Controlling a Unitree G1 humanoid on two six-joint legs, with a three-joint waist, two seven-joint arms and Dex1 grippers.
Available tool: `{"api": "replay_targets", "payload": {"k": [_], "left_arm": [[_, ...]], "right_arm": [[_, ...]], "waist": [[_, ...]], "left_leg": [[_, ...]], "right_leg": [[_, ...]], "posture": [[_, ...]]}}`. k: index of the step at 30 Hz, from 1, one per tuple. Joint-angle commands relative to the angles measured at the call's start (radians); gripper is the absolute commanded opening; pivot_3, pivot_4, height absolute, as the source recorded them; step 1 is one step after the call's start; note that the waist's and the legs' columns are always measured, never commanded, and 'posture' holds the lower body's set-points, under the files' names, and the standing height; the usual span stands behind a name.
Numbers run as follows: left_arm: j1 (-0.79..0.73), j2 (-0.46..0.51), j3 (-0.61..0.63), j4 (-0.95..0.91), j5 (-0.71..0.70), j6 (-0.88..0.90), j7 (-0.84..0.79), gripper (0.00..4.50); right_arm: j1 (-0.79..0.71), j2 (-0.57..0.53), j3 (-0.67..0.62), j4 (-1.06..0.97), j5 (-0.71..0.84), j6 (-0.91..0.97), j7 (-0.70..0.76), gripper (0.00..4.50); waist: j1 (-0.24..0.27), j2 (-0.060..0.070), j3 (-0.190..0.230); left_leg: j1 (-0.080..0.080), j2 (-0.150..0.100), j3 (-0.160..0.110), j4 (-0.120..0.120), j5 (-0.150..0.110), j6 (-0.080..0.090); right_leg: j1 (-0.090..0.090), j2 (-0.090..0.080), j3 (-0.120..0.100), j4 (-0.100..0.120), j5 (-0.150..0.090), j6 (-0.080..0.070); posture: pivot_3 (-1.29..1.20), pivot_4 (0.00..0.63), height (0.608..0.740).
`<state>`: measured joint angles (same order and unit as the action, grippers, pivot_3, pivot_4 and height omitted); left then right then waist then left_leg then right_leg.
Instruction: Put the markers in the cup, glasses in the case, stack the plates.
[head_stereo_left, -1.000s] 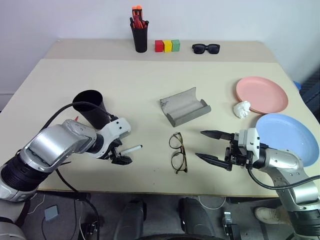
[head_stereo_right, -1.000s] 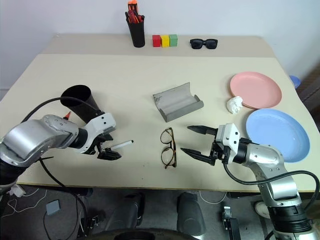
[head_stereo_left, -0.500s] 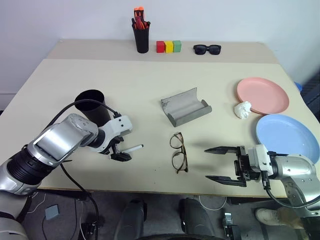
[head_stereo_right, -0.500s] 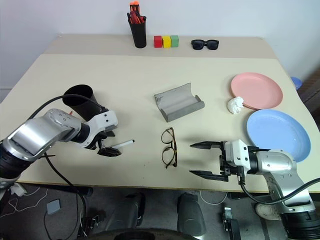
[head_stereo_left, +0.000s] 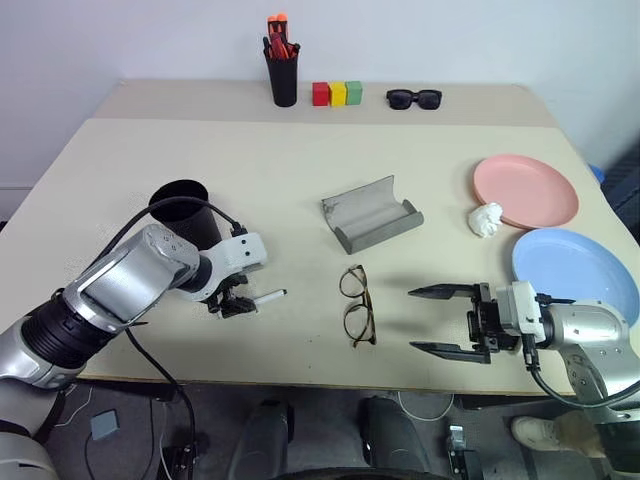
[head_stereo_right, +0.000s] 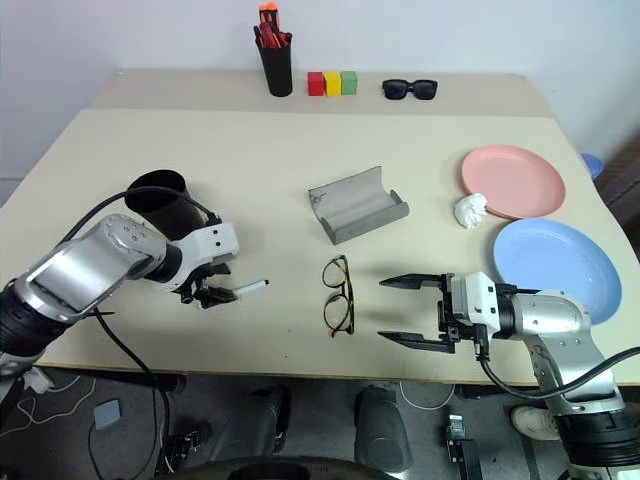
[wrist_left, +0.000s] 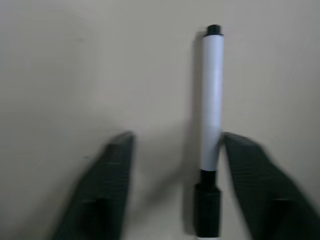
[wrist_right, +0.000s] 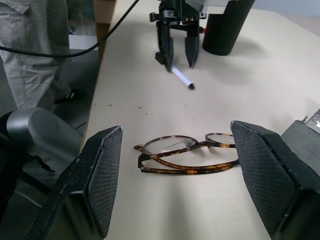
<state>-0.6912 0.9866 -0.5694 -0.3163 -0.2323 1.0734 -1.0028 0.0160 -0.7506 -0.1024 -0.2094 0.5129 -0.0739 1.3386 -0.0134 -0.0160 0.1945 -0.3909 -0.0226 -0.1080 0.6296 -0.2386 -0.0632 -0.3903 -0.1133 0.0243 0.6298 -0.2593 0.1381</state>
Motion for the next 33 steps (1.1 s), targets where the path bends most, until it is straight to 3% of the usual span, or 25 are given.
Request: {"api": "replay_targets", "payload": {"k": [1, 2, 8, 13, 19, 22, 26, 31, 33], "left_arm": [[0.025, 0.001, -0.055, -0.009, 0.021, -0.014, -0.044, 0.55], [0.028, 0.000, -0.053, -0.010, 0.026, -0.016, -0.048, 0.04], [0.043, -0.010, -0.032, -0.029, 0.042, -0.008, -0.048, 0.02], [0.057, -0.072, 0.082, -0.054, 0.019, -0.007, 0.006, 0.02], [0.100, -0.258, 0.312, -0.079, 0.059, -0.212, 0.237, 0.02], [0.087, -0.360, 0.385, -0.054, 0.105, -0.355, 0.378, 0.02], [0.072, -0.415, 0.421, -0.030, 0.146, -0.396, 0.466, 0.02], [0.057, -0.598, 0.594, 0.069, 0.224, -0.805, 0.784, 0.02], [0.059, -0.610, 0.625, 0.098, 0.268, -0.807, 0.859, 0.02]], "right_arm": [[-0.002, 0.012, -0.003, -0.019, 0.000, -0.017, -0.015, 3.54], [-0.001, 0.012, -0.003, -0.020, 0.000, -0.017, -0.016, 3.54], [0.012, 0.015, -0.006, -0.025, -0.003, -0.021, -0.029, 3.54], [-0.004, 0.022, -0.012, -0.014, -0.007, -0.016, -0.053, 3.54], [-0.046, 0.080, -0.025, 0.012, 0.015, -0.001, -0.130, 3.54], [-0.079, 0.110, -0.023, 0.035, 0.045, -0.003, -0.123, 3.54], [-0.133, 0.132, -0.009, 0.061, 0.048, 0.016, -0.137, 3.54], [-0.229, 0.186, 0.009, 0.103, 0.076, 0.006, -0.099, 3.54], [-0.256, 0.193, 0.027, 0.121, 0.066, 0.002, -0.076, 3.54]], "waist": [[-0.001, 0.000, 0.000], [-0.001, 0.000, 0.000], [-0.001, 0.000, 0.000], [0.003, 0.000, 0.000], [0.002, -0.003, 0.002], [-0.001, -0.003, 0.002], [-0.003, -0.002, 0.002], [0.002, -0.003, 0.002], [0.000, -0.003, 0.002]], "left_leg": [[0.000, 0.000, 0.000, 0.000, 0.000, 0.000], [0.000, 0.000, 0.000, 0.000, 0.000, 0.000], [0.000, 0.000, 0.000, 0.000, 0.000, 0.000], [0.000, 0.000, 0.000, 0.000, 0.000, 0.000], [-0.002, 0.000, -0.001, 0.001, 0.000, 0.000], [-0.001, 0.000, -0.001, 0.001, 0.000, 0.000], [-0.001, 0.000, -0.001, 0.001, 0.000, 0.000], [-0.001, 0.000, -0.001, 0.002, 0.000, 0.000], [-0.001, 0.000, -0.001, 0.001, 0.000, 0.000]], "right_leg": [[0.000, 0.000, 0.000, 0.000, 0.000, 0.000], [0.000, 0.000, 0.000, 0.000, 0.000, 0.000], [0.000, 0.000, 0.000, 0.000, 0.000, 0.000], [0.000, 0.000, 0.000, 0.000, 0.000, 0.000], [-0.001, 0.000, 0.000, 0.000, 0.002, 0.003], [-0.001, 0.000, 0.000, 0.000, 0.002, 0.003], [-0.001, 0.000, 0.000, 0.000, 0.002, 0.004], [-0.001, 0.000, 0.000, 0.000, 0.003, 0.004], [-0.001, 0.000, 0.000, 0.000, 0.003, 0.004]], "posture": [[0.00, 0.150, 0.740], [0.00, 0.150, 0.740], [0.00, 0.150, 0.740], [0.00, 0.150, 0.740], [0.00, 0.150, 0.740], [0.00, 0.150, 0.740], [0.00, 0.150, 0.740], [0.00, 0.150, 0.740], [0.00, 0.150, 0.740]]}}
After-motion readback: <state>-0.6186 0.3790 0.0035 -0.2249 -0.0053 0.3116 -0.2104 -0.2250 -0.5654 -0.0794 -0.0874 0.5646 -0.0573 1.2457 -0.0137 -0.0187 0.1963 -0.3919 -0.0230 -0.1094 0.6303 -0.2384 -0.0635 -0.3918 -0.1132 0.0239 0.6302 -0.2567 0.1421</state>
